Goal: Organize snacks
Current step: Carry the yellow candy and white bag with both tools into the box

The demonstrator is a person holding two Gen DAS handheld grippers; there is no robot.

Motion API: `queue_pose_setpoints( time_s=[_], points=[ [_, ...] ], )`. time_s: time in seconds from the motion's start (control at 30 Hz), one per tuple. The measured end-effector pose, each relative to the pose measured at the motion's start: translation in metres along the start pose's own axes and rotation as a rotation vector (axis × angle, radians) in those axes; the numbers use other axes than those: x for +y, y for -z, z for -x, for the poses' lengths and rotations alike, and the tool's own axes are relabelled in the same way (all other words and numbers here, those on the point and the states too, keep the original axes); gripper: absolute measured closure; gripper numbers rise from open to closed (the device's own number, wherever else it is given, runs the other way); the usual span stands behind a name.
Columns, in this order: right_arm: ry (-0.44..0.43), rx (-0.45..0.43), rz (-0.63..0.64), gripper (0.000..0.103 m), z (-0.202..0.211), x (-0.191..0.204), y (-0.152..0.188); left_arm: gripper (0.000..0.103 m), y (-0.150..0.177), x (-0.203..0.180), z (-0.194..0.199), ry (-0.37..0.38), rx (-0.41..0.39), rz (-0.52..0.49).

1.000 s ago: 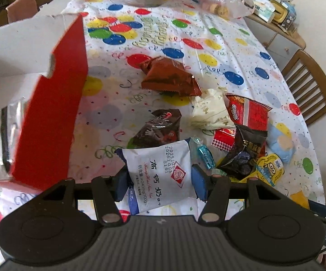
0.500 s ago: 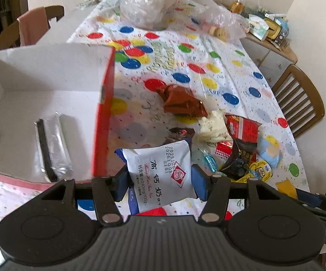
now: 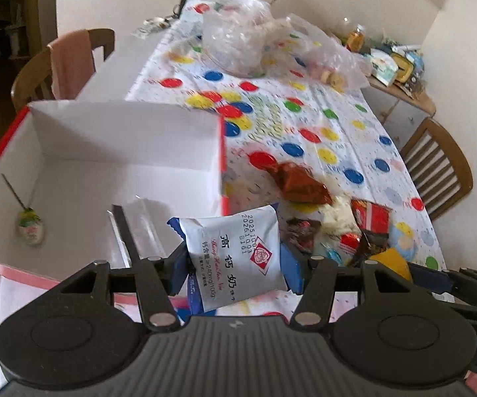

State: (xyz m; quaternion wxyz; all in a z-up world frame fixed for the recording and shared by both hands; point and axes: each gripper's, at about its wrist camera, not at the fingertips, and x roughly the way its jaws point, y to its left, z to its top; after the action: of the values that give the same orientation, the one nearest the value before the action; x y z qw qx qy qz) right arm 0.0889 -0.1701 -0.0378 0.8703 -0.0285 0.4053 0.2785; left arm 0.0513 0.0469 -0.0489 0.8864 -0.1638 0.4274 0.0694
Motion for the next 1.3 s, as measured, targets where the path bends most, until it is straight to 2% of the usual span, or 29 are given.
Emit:
queue_pose_setpoints(
  time_s=[0.2, 0.57, 0.87, 1.0, 1.3],
  points=[
    [-0.024, -0.019, 0.058, 0.064, -0.014, 0.041, -0.018, 0.046, -0.01, 0.034, 0.012, -0.023, -0.028, 0.01],
    [-0.064, 0.009, 0.144, 0.064, -0.056, 0.108, -0.041, 0.046, -0.027, 0.103, 0.01, -0.088, -0.014, 0.03],
    [-0.077, 0.071, 0.196, 0.064, -0.102, 0.144, -0.058, 0.046, -0.051, 0.155, -0.015, -0.147, 0.055, 0.04],
    [-0.081, 0.093, 0.213, 0.064, -0.126, 0.156, -0.064, 0.046, -0.062, 0.174, -0.031, -0.153, 0.106, 0.082],
    [-0.095, 0.183, 0.243, 0.064, -0.171, 0.176, -0.072, 0.046, -0.074, 0.182, -0.068, -0.192, 0.211, 0.018]
  ],
)
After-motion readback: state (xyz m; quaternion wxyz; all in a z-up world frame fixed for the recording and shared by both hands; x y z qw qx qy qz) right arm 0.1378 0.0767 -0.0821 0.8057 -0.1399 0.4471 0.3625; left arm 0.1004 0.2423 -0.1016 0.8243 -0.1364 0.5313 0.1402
